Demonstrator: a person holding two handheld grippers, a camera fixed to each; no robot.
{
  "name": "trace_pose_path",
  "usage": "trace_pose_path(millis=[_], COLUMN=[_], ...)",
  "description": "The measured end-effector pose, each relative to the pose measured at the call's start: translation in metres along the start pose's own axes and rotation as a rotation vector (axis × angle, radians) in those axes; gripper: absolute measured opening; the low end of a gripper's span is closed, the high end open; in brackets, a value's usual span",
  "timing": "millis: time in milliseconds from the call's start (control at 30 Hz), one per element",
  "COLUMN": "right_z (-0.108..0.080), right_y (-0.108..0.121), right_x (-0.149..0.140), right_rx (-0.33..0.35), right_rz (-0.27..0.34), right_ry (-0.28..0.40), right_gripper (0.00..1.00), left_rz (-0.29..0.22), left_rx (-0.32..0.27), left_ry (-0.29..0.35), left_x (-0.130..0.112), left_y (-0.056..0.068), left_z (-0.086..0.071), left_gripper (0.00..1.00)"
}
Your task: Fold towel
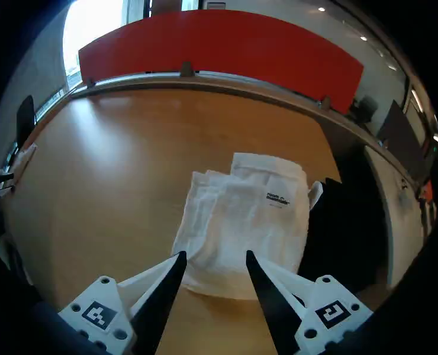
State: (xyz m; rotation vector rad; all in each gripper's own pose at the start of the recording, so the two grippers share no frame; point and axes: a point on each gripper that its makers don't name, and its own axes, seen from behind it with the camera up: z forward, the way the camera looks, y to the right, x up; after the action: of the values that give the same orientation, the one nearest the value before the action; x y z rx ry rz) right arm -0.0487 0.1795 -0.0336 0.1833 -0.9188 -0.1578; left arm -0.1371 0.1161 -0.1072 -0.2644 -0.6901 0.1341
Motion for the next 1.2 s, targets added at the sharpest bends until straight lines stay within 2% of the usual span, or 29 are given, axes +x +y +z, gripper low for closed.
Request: trace_pose_path(millis=[267,467,533,633,933,1200], right_z=[0.007,0.012,0.012,0.013,0.015,0.010], right_y=[-0.013,-0.016,-0.018,-0.019,-0.023,-0.025], right_x=[0.002,-0.002,-0.004,-0.005,-0.005,-0.003], right_rx=[0.015,0.016,0.018,0.021,0.032,0.045], right_rz=[-0.002,-0.013,-0.018,-0.023,-0.026,-0.014], right_ry=[0.005,-0.008,-0.012,-0.016,-0.016,-0.009], right_gripper=[0.67,0.49,0.47,0.35,0.07,0.05], left_rz=[-0.001,-0.006,-0.007,-0.006,-0.008,-0.008], left_rx=[0.000,0.003,0.003,0.004,0.003,0.003], left_ry=[-0.001,-0.003,-0.002,-0.003,-0.005,-0.004], left_x=[-0.001,-0.001,-0.001,-0.001,-0.003,-0.003], left_y=[0.000,-0.002,-0.002,-0.003,-0.002,-0.003], left_z=[0.000,0.000,0.000,0.000,0.000,0.000], left_gripper=[0.95,0.95,0.95,0.95,0.95,0.95])
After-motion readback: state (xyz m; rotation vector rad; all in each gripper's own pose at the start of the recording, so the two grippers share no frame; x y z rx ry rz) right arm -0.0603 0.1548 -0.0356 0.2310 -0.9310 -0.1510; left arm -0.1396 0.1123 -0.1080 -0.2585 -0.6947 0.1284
